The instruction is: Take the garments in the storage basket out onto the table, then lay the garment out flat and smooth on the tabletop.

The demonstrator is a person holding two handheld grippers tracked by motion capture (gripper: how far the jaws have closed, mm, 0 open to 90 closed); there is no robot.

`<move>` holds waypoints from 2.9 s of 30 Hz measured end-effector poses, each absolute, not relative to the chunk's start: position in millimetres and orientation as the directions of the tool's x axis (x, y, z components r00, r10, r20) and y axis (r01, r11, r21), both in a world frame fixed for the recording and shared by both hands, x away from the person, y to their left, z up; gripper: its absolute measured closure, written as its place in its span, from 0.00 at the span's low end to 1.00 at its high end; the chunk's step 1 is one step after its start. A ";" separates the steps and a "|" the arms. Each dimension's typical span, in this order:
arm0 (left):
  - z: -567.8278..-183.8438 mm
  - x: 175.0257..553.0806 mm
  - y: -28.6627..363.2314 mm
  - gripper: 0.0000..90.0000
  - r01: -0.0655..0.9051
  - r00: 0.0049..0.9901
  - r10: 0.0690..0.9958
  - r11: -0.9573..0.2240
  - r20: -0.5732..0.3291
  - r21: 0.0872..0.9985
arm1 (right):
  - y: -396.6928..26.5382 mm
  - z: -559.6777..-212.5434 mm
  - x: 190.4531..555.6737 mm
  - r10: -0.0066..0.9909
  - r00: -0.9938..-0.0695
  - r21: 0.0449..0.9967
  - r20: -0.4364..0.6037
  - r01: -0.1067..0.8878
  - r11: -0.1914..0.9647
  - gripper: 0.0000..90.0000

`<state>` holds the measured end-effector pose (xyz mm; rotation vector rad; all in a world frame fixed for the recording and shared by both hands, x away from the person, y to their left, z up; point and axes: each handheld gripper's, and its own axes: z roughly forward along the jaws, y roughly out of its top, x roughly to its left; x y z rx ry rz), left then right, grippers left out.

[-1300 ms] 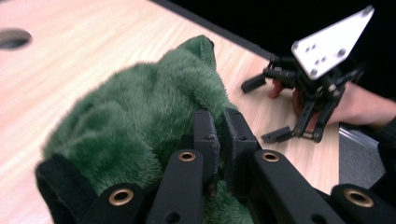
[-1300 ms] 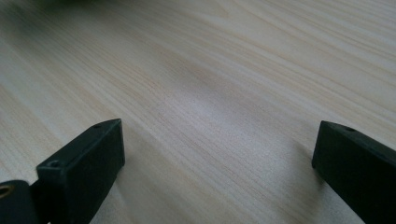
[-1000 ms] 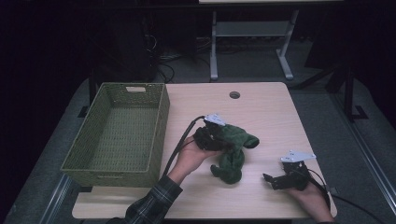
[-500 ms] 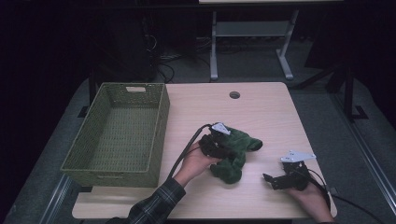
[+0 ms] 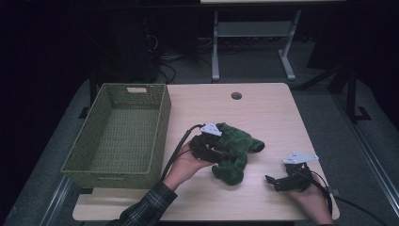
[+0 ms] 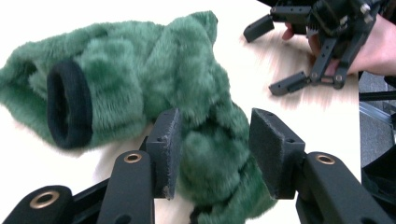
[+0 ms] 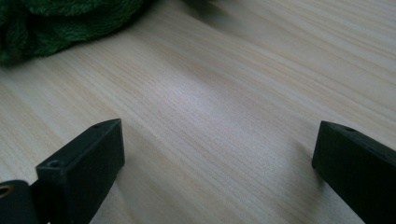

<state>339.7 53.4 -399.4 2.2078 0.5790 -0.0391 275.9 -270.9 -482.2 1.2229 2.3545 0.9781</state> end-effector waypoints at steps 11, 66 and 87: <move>-411.2 332.0 64.4 0.56 0.448 0.878 0.424 -0.561 -0.224 0.696 | -272.8 -462.5 264.5 0.774 -0.627 0.739 0.088 0.562 0.371 0.17; -404.6 337.5 -38.6 0.57 0.274 0.959 0.212 -0.527 -0.188 0.805 | -311.9 -465.6 266.9 0.833 -0.548 0.733 0.080 0.598 0.324 0.17; -426.2 326.5 65.6 1.00 0.371 0.914 0.367 -0.578 -0.174 0.727 | -287.1 -424.9 241.5 0.685 -0.713 0.827 0.153 0.472 0.307 0.96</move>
